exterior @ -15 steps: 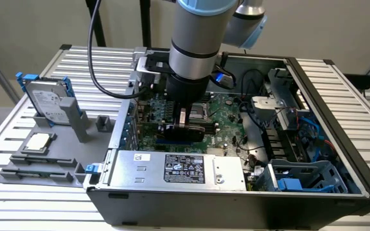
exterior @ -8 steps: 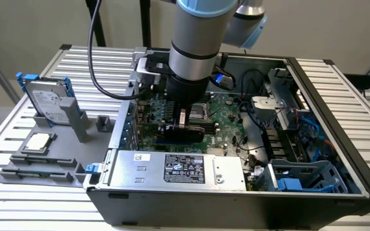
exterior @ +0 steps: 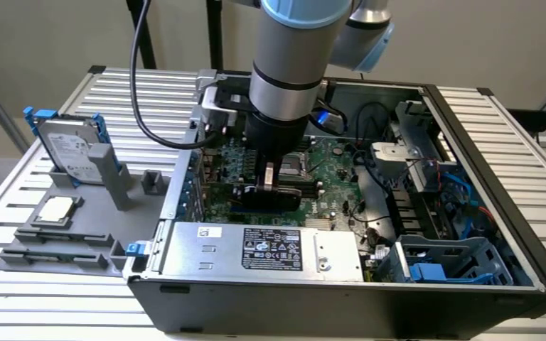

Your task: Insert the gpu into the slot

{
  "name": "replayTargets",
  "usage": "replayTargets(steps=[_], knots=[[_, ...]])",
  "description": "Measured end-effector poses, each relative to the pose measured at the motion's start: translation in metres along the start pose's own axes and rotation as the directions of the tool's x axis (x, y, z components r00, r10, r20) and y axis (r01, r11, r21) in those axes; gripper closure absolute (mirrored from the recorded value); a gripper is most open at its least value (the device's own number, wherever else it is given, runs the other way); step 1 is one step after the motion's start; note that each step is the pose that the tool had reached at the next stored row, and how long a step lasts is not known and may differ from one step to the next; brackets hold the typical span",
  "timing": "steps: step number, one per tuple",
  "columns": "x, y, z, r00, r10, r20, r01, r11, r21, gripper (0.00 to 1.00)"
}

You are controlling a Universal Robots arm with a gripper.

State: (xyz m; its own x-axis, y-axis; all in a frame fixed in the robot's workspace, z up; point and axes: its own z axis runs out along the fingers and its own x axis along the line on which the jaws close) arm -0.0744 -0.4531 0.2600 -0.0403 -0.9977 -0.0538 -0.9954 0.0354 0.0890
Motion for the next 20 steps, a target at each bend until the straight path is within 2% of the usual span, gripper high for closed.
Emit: replayTargets(steps=[8,20], knots=[[0.0013,-0.0005,0.0030,1.0000,0.000,-0.0007,0.000,1.0000,-0.0044,0.74],[0.0021,-0.0013,0.0081,1.0000,-0.001,-0.0004,0.001,1.0000,-0.0052,0.74]])
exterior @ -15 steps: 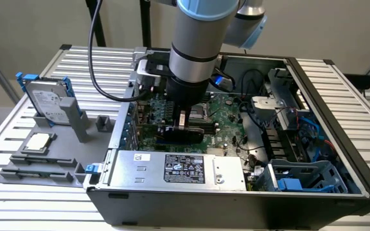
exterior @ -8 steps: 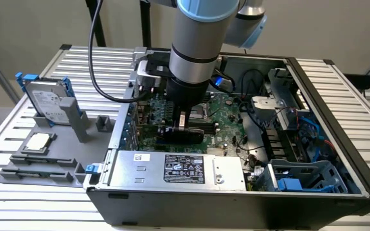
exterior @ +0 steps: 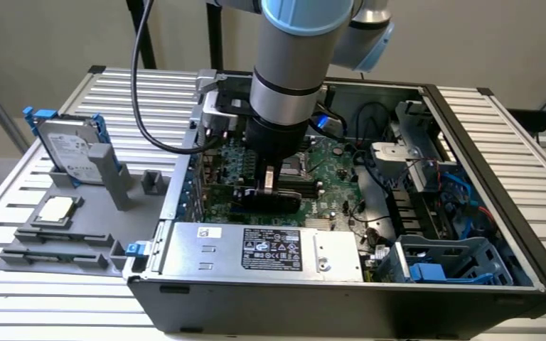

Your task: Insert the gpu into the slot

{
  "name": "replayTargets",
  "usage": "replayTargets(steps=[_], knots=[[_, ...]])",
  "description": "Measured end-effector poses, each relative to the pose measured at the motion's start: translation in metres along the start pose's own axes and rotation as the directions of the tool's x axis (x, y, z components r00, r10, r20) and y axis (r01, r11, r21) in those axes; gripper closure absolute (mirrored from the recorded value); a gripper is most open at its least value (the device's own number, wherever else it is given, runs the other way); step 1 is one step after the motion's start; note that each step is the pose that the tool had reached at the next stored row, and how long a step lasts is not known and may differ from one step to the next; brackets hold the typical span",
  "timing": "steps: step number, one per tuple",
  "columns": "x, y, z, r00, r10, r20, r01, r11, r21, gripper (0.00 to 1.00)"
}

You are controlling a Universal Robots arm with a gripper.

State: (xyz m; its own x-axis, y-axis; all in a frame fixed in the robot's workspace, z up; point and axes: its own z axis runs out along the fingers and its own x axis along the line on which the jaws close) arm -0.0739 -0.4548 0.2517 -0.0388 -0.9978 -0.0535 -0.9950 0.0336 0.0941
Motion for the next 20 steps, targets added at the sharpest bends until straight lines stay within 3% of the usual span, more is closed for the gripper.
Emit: replayTargets(steps=[10,11,12,20], knots=[[0.000,0.0004,-0.0018,1.0000,-0.001,0.0008,0.001,1.0000,-0.0001,0.73],[0.000,0.0007,-0.0048,1.0000,-0.001,0.0001,0.001,1.0000,-0.0001,0.73],[0.000,0.0009,-0.0081,1.0000,-0.001,0.0001,0.001,1.0000,0.0000,0.67],[-0.002,0.0036,-0.0313,1.0000,-0.001,0.0000,0.001,1.0000,0.0000,0.67]])
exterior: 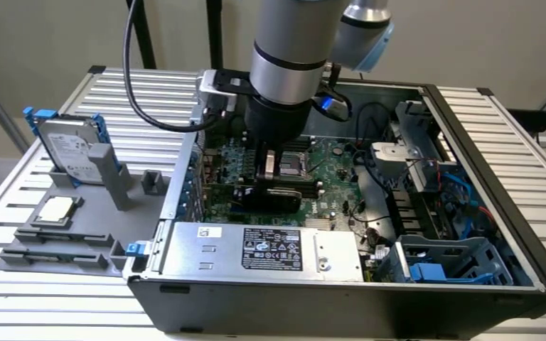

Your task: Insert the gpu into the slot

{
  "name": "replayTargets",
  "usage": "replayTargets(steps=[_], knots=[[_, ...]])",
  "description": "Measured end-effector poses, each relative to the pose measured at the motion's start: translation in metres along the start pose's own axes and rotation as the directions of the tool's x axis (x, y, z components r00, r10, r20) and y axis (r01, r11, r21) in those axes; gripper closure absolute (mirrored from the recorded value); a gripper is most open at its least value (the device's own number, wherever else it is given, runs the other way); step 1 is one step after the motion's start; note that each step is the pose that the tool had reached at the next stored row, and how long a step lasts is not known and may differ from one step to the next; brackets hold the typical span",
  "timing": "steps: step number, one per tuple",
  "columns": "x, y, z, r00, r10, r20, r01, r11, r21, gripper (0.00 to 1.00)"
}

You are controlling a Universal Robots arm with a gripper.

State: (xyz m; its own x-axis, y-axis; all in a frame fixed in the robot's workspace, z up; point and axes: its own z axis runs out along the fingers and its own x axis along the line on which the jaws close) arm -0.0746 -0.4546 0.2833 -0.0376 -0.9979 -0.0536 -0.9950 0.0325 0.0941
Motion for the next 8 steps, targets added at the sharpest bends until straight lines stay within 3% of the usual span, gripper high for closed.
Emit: replayTargets(steps=[5,7,8], knots=[[-0.0004,0.0045,-0.0059,1.0000,0.000,-0.0001,0.000,1.0000,0.0003,0.69],[-0.0005,0.0073,-0.0070,1.0000,0.000,0.0001,0.000,1.0000,0.0011,0.82],[-0.0004,0.0096,-0.0068,1.0000,0.000,0.0002,0.000,1.0000,0.0018,0.82]])
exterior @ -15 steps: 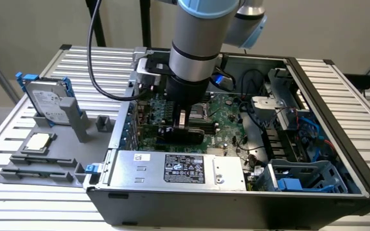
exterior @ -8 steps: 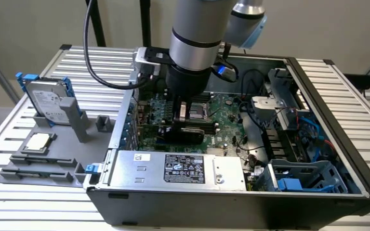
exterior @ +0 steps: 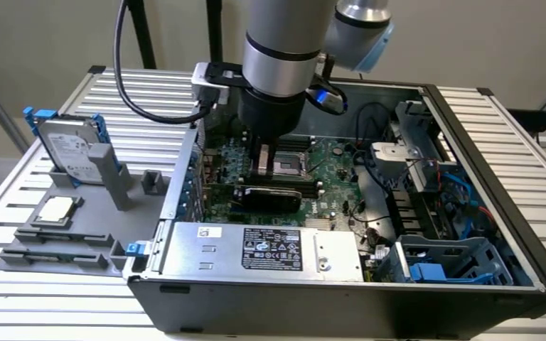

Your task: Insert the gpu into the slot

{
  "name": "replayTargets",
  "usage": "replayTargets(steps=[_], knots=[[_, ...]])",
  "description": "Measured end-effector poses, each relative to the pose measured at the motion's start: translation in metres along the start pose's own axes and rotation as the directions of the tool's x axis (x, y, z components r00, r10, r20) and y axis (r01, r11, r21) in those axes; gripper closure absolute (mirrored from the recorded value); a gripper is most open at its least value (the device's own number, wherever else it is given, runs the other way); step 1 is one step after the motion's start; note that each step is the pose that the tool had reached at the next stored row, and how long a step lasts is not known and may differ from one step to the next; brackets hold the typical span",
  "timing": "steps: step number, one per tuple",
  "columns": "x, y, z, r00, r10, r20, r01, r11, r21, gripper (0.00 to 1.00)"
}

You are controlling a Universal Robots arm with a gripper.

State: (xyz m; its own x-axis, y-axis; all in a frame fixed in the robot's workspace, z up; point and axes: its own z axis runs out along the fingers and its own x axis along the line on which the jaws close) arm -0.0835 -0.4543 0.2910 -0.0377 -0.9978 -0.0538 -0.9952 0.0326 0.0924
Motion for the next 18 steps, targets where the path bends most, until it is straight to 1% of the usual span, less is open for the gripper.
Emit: replayTargets(steps=[1,2,5,6,7,8,9,10,13,15,18], knots=[[0.000,0.0034,0.0002,1.0000,0.000,-0.0001,0.000,1.0000,0.0011,0.87],[0.000,0.0078,0.0006,1.0000,0.000,-0.0001,0.000,1.0000,0.0018,0.89],[0.001,0.0186,0.0016,1.0000,-0.001,-0.0004,0.001,1.0000,0.0017,0.89],[0.001,0.0211,0.0018,1.0000,-0.001,-0.0004,0.001,1.0000,0.0005,0.89],[0.001,0.0229,0.0020,1.0000,-0.001,-0.0005,0.001,1.0000,-0.0027,0.89],[0.001,0.0244,0.0022,1.0000,-0.002,-0.0006,0.002,1.0000,-0.0093,0.89],[0.001,0.0256,0.0022,1.0000,-0.002,-0.0011,0.002,0.9998,-0.0176,0.89],[0.001,0.0266,0.0023,1.0000,-0.002,-0.0016,0.002,0.9996,-0.0266,0.89],[0.001,0.0287,0.0025,1.0000,-0.005,-0.0029,0.004,0.9984,-0.0565,0.89],[0.000,0.0298,0.0026,1.0000,-0.008,-0.0041,0.008,0.9972,-0.0744,0.89],[0.000,0.0308,0.0026,0.9999,-0.013,-0.0066,0.013,0.9952,-0.0966,0.89]])
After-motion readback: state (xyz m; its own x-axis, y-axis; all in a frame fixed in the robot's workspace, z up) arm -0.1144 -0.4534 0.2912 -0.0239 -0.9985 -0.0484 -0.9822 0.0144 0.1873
